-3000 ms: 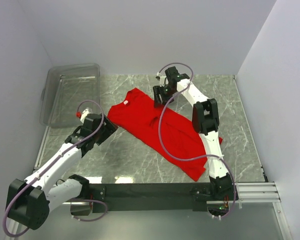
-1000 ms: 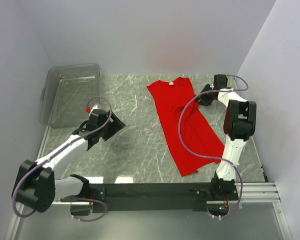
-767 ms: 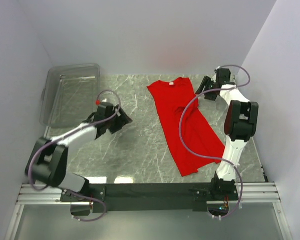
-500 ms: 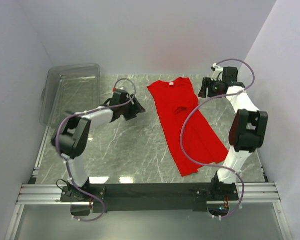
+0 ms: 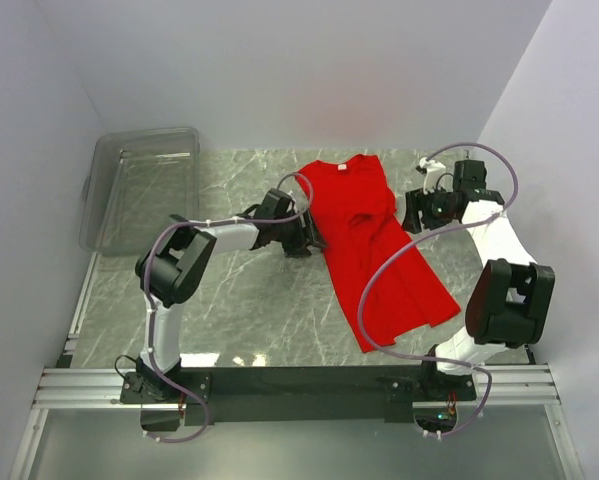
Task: Fold and stack the t-shirts
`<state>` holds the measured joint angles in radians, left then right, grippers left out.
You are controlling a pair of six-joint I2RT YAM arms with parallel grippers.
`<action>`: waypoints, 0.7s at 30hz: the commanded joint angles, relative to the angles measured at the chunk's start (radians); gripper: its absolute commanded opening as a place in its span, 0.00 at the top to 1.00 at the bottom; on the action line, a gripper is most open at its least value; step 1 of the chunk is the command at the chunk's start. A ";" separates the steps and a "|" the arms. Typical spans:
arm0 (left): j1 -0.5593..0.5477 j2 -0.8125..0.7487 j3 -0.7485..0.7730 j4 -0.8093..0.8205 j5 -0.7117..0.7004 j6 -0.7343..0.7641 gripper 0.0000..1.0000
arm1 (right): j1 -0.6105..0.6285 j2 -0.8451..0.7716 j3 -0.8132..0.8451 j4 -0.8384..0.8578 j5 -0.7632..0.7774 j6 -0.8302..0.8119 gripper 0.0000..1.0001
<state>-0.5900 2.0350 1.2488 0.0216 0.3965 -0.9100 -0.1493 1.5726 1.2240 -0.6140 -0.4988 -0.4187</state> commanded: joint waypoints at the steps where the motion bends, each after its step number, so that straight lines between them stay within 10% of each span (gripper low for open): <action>1: -0.046 0.028 0.026 -0.096 0.070 0.033 0.32 | -0.012 -0.091 -0.027 -0.007 -0.011 -0.031 0.30; 21: -0.163 0.067 -0.055 -0.094 -0.005 -0.122 0.61 | -0.033 -0.255 -0.156 0.005 -0.012 -0.005 0.30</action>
<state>-0.7452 2.0430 1.1843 0.0067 0.4904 -1.0370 -0.1730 1.3697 1.0725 -0.6266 -0.4988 -0.4355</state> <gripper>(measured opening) 0.403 0.699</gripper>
